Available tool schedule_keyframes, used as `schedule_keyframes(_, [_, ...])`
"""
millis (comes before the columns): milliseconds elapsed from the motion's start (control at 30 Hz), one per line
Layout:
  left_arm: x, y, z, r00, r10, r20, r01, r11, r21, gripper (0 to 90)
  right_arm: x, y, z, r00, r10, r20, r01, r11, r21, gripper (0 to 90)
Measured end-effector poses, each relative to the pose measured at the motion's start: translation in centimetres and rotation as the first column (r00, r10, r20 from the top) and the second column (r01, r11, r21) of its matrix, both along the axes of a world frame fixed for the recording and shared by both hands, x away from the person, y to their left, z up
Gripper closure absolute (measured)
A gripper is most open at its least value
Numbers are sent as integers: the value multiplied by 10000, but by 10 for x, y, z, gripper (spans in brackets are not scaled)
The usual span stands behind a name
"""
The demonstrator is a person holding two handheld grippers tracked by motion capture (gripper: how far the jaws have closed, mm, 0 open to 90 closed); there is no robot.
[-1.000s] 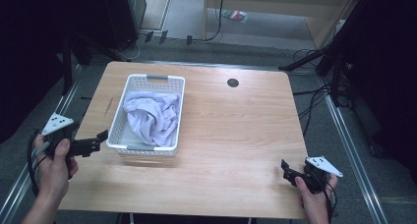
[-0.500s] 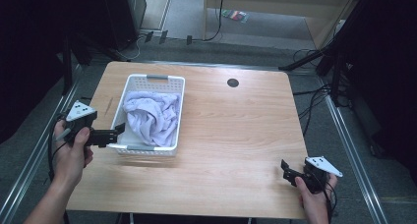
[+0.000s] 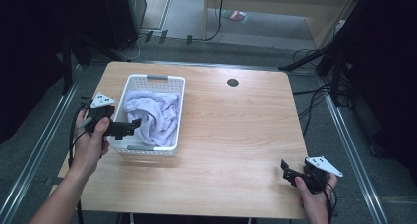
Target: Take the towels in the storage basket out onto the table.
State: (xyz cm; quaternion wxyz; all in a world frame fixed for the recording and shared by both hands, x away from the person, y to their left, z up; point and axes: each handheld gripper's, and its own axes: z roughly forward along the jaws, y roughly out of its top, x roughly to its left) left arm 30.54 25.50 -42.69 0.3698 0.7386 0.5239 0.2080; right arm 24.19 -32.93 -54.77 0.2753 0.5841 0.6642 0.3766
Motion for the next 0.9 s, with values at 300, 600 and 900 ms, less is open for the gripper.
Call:
schedule_keyframes(300, [34,-12,-4,9932,-57,-1161,37,9998,-178,0,0,0,0,10000,1,-4,-1,10000,17,99])
schedule_keyframes(600, [51,-20,-19,9709,572,-2326,-557,9984,131,0,0,0,0,10000,10,9,-10,10000,37,98])
schedule_keyframes(900, [70,-24,-32,9429,343,-3314,-515,9977,-433,0,0,0,0,10000,-14,-2,14,10000,19,98])
